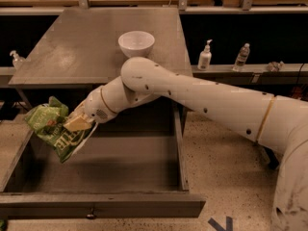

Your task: Place green jalapeno chip bag into top drawer

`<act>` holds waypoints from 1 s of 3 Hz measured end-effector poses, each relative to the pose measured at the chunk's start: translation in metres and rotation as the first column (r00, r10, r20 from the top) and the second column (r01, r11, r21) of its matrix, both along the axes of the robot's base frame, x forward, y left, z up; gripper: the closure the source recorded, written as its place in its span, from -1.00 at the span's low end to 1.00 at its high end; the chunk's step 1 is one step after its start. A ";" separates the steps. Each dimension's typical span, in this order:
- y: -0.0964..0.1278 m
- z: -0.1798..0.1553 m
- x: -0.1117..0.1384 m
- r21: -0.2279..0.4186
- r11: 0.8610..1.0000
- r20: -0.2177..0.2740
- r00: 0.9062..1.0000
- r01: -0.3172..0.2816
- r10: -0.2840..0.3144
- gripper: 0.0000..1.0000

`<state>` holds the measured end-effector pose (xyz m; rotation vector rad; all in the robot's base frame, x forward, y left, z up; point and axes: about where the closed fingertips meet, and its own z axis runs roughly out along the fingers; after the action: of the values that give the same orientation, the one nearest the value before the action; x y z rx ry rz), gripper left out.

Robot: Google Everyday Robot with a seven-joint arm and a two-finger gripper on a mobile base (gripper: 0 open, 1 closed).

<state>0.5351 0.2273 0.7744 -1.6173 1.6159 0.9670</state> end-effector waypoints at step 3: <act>-0.010 -0.021 -0.044 -0.041 0.998 -0.057 0.997 0.055 -0.058 -0.28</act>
Offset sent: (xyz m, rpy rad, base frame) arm -0.0667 -0.0360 -0.0200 -0.0081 0.1253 -0.1947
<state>0.4908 0.2170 0.7538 -1.5741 1.7208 0.9669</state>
